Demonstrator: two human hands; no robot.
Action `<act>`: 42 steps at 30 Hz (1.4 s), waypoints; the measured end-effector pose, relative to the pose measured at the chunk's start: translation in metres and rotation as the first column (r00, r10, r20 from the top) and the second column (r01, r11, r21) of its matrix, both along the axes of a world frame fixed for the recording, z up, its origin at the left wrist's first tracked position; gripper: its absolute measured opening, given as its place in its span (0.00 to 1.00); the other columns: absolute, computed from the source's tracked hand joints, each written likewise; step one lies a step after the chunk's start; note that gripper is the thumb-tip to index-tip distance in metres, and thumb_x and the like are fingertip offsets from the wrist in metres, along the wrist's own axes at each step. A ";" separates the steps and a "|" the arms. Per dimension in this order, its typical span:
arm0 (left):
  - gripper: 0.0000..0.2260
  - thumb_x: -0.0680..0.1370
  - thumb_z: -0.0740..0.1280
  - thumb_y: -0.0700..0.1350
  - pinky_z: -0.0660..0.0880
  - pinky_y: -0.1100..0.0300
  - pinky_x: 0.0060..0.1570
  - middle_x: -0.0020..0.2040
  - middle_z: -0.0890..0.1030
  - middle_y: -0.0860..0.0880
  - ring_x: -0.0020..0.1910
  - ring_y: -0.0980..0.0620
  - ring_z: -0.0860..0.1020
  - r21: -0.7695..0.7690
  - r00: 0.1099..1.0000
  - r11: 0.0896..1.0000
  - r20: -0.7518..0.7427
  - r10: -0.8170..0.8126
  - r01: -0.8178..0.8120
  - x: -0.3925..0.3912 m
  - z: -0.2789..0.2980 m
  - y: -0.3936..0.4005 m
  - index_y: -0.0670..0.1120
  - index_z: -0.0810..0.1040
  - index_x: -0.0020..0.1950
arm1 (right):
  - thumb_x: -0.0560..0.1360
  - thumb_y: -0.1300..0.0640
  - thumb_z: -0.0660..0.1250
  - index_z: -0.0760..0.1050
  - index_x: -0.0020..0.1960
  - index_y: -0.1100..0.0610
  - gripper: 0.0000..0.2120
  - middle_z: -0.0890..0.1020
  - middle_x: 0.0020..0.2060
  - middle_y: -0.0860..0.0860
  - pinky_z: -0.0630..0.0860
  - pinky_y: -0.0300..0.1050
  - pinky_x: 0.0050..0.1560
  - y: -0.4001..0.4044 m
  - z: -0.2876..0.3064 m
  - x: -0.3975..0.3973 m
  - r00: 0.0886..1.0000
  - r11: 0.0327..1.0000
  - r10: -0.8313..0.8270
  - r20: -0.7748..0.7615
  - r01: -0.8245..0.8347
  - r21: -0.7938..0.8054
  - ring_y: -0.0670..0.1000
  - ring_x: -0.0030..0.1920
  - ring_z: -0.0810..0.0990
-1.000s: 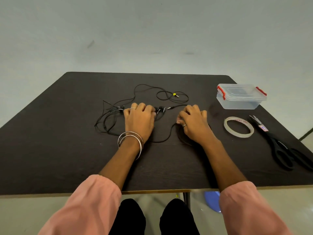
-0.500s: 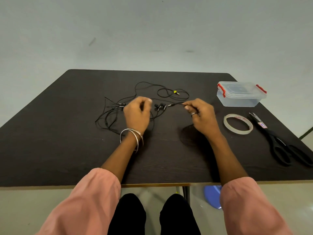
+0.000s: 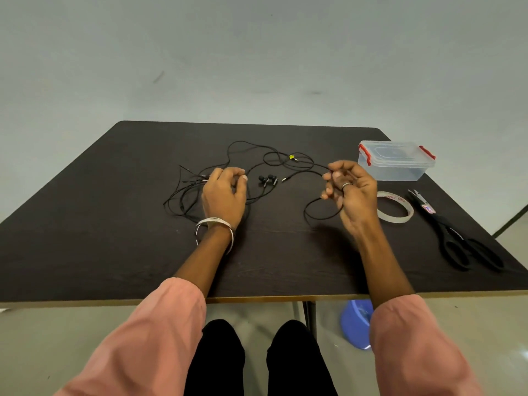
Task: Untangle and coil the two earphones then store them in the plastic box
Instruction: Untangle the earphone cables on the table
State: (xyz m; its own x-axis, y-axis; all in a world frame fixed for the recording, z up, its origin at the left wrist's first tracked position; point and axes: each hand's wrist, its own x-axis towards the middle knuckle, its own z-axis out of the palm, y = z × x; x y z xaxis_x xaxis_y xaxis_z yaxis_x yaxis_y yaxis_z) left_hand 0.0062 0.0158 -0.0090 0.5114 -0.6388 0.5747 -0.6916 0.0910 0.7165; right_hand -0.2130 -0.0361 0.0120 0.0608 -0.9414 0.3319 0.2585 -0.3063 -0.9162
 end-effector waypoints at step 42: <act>0.11 0.75 0.70 0.51 0.66 0.66 0.31 0.27 0.77 0.58 0.28 0.62 0.71 -0.287 0.880 0.946 -0.398 -0.260 0.150 0.054 0.144 0.049 0.47 0.83 0.36 | 0.71 0.66 0.72 0.78 0.48 0.61 0.07 0.78 0.36 0.54 0.67 0.36 0.23 0.012 0.088 -0.008 0.966 0.987 0.084 -0.246 -0.114 -0.110 0.45 0.30 0.73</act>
State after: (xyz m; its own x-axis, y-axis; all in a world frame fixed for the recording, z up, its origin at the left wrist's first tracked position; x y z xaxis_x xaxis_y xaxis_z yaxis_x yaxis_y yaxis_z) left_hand 0.0603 0.0651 0.1347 0.6136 -0.6269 0.4802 -0.2710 0.4040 0.8737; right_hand -0.2207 -0.0242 0.0996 0.2434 -0.8798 0.4082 0.0707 -0.4037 -0.9122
